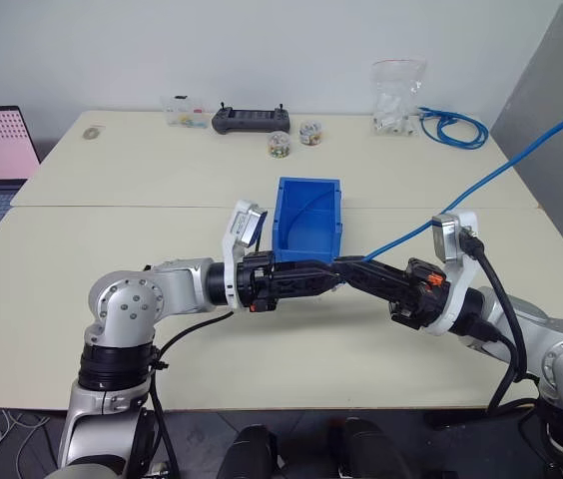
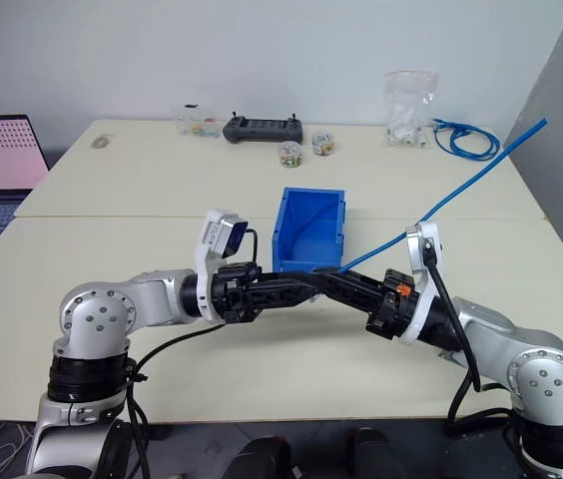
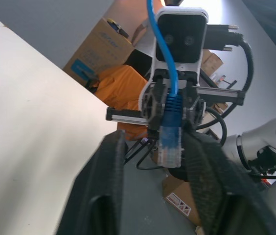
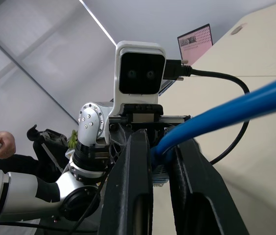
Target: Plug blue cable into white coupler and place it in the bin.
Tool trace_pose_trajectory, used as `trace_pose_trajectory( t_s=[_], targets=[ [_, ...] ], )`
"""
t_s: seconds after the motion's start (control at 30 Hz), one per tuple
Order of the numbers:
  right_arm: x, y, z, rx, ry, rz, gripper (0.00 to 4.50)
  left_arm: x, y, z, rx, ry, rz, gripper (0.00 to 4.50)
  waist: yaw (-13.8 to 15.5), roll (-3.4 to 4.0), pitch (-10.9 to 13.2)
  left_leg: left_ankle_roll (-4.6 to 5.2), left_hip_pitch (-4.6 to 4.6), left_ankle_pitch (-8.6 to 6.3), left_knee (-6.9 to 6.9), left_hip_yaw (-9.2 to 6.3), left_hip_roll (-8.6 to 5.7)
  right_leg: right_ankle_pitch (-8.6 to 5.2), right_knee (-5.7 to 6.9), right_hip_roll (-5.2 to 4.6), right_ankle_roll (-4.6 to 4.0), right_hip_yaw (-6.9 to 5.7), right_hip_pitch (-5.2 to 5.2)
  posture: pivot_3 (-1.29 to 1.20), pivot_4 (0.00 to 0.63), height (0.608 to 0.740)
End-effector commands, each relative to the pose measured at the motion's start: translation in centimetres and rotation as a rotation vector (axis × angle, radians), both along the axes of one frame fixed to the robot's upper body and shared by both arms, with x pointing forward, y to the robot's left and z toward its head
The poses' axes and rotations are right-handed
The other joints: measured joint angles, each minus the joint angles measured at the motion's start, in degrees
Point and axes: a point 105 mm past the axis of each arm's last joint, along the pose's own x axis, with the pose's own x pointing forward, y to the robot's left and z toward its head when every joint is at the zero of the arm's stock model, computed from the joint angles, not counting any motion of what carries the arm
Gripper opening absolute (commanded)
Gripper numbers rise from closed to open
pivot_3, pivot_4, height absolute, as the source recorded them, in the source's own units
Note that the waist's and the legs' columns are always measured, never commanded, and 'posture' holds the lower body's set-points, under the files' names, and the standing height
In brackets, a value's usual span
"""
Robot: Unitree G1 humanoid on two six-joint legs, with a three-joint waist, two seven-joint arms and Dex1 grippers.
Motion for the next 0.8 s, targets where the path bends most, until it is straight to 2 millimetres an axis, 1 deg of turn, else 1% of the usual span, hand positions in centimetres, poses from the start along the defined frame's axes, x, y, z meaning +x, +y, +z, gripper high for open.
trace_pose_trajectory(
  t_s=[0.03,0.07,0.23,0.27,0.37,0.5,0.57,0.63,0.7,0.77,0.8],
  targets=[
    [0.1,-0.5,0.8,0.011,-0.051,-0.02,0.16,0.0,0.7,1.0,-0.023,-0.037,0.027,3.0,0.0,0.0,0.0,0.0,0.0,0.0,0.0,0.0,0.0,0.0,0.0,0.0,0.0,0.0,0.0,0.0,0.15,0.74],
    [0.4,-0.7,0.6,0.001,-0.053,-0.035,0.16,-0.1,0.9,1.0,-0.022,-0.041,0.035,3.15,-0.01,0.0,0.0,0.0,0.0,0.0,0.0,0.0,0.0,0.0,0.0,0.0,0.0,0.0,0.0,0.0,0.15,0.74],
    [1.5,-1.2,0.2,-0.01,-0.058,-0.083,0.16,-0.6,2.1,1.3,-0.006,-0.063,0.088,4.36,-0.03,0.01,0.01,0.0,-0.01,0.0,-0.02,0.0,0.01,0.0,0.0,0.0,0.0,0.01,-0.04,0.0,0.15,0.74],
    [1.8,-1.4,0.1,-0.011,-0.059,-0.093,0.16,-0.7,2.5,1.3,-0.003,-0.066,0.106,4.49,-0.01,0.01,0.01,0.0,-0.01,0.0,-0.02,0.01,0.01,0.0,0.0,0.0,0.0,0.02,-0.04,0.0,0.15,0.74],
    [2.3,-1.6,-0.1,-0.015,-0.06,-0.11,0.16,-1.4,3.6,1.2,0.023,-0.071,0.152,4.5,-0.06,0.02,0.01,0.0,-0.01,0.0,-0.02,0.01,0.01,0.0,-0.01,0.0,0.0,0.04,-0.05,0.0,0.15,0.74],
    [2.7,-1.7,-0.3,-0.021,-0.059,-0.114,0.16,-2.3,5.0,0.3,0.071,-0.062,0.216,4.5,0.04,0.04,0.03,0.0,-0.04,0.0,-0.05,0.01,0.03,0.0,0.0,0.0,-0.01,0.06,-0.13,0.0,0.15,0.74],
    [2.8,-1.6,-0.5,-0.026,-0.058,-0.109,0.16,-2.4,6.0,-0.5,0.101,-0.066,0.303,4.5,0.07,0.04,0.03,0.0,-0.07,0.0,-0.04,0.01,0.03,0.0,0.0,0.0,-0.01,0.05,-0.14,0.0,0.15,0.74],
    [2.8,-1.6,-0.6,-0.03,-0.058,-0.106,0.16,-2.6,6.5,-1.1,0.129,-0.07,0.357,4.5,0.07,0.05,0.03,-0.01,-0.06,0.0,-0.04,0.04,0.03,0.0,-0.01,-0.01,-0.01,0.09,-0.14,0.0,0.15,0.74],
    [2.8,-1.4,-0.9,-0.044,-0.056,-0.094,0.16,-2.4,7.0,-2.6,0.158,-0.046,0.481,4.5,0.13,0.07,0.04,-0.01,-0.09,0.0,-0.05,0.04,0.03,-0.01,-0.03,-0.01,-0.01,0.11,-0.16,0.0,0.15,0.74],
    [2.7,-1.1,-1.3,-0.066,-0.057,-0.078,0.16,-1.2,8.2,-4.4,0.223,-0.03,0.681,4.5,0.31,0.07,0.04,-0.01,-0.09,0.0,-0.05,0.04,0.04,0.0,-0.05,-0.02,-0.02,0.12,-0.18,0.0,0.15,0.74],
    [2.7,-1.1,-1.5,-0.074,-0.058,-0.071,0.16,-0.7,8.8,-4.8,0.24,-0.034,0.766,4.5,0.43,0.07,0.04,-0.01,-0.09,-0.01,-0.05,0.05,0.04,0.0,-0.06,-0.03,-0.02,0.13,-0.17,0.0,0.15,0.74]
  ],
)
